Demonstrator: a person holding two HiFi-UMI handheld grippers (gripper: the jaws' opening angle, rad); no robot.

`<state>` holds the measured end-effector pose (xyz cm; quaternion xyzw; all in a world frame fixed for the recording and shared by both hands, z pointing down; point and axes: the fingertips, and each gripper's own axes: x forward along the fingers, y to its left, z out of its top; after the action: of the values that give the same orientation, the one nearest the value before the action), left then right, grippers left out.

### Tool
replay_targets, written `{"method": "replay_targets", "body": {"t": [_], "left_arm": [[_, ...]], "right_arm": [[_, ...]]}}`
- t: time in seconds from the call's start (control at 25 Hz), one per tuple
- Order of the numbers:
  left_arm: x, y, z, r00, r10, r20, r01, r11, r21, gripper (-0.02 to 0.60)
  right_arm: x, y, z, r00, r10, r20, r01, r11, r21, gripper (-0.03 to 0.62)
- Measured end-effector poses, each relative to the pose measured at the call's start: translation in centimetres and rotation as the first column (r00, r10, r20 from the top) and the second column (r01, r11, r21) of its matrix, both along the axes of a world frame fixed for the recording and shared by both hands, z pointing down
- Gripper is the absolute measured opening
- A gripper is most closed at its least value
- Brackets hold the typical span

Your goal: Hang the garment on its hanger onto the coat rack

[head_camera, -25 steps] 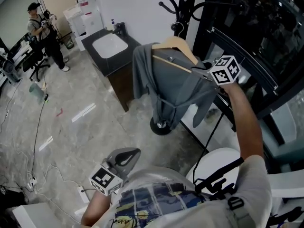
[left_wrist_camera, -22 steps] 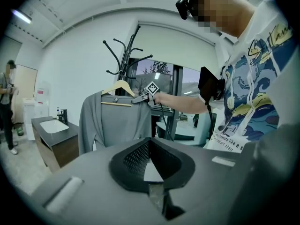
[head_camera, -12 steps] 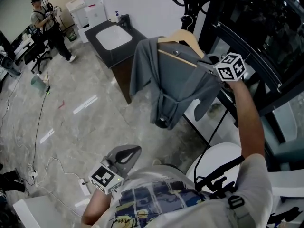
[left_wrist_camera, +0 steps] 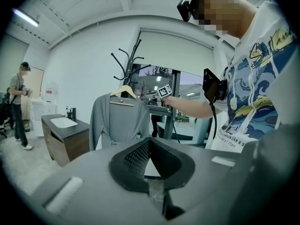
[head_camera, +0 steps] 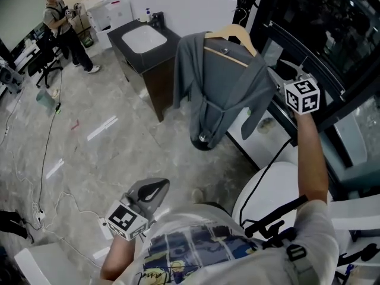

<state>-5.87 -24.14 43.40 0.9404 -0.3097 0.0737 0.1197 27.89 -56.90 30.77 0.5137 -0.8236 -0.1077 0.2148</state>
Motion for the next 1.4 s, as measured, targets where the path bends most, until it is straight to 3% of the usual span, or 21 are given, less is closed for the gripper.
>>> {"method": "replay_targets", "body": {"t": [0.12,0.16,0.24,0.28,0.68,0.84,1.08,1.4], "left_arm": [[-1.2,2.0,0.1,1.0,0.016,-0.004,-0.016,1.0,0.01,0.003],[-1.6,2.7,0.1,1.0,0.021,-0.002,-0.021,1.0,0.014,0.003],[-2.6,4.0,0.1,0.999,0.032,0.002,-0.032,0.999,0.026,0.003],[-3.1,4.6,0.0,0.999,0.035,0.004,-0.035,0.999,0.03,0.003],[-4.6,12.5,0.9,0.992,0.122,-0.018,-0.121,0.992,0.03,0.003],[-4.6,15.2,2.0,0.988,0.156,-0.02,-0.155,0.988,0.017,0.003],[-4.3,18.2,3.0,0.975,0.223,-0.018,-0.223,0.975,-0.004,0.002],[-3.0,19.3,1.4,0.964,0.264,-0.037,-0.263,0.964,0.035,0.003]], "right_arm": [[-1.3,5.6,-0.3,1.0,0.03,0.002,-0.03,0.998,0.064,0.158],[-2.2,7.7,0.0,1.0,0.026,0.008,-0.026,0.997,0.071,0.131],[-4.2,12.0,1.2,0.999,0.008,0.033,-0.011,0.998,0.069,0.014],[-5.3,14.1,2.1,0.999,-0.001,0.049,-0.001,0.998,0.059,0.002],[-15.6,35.1,13.3,0.974,-0.011,0.226,0.052,0.983,-0.177,0.002],[-18.2,41.5,16.0,0.974,-0.001,0.228,0.052,0.975,-0.217,0.002],[-20.5,47.2,17.6,0.967,0.004,0.253,0.068,0.96,-0.273,0.002],[-21.9,50.4,16.5,0.97,-0.027,0.243,0.096,0.957,-0.276,0.002]]}}
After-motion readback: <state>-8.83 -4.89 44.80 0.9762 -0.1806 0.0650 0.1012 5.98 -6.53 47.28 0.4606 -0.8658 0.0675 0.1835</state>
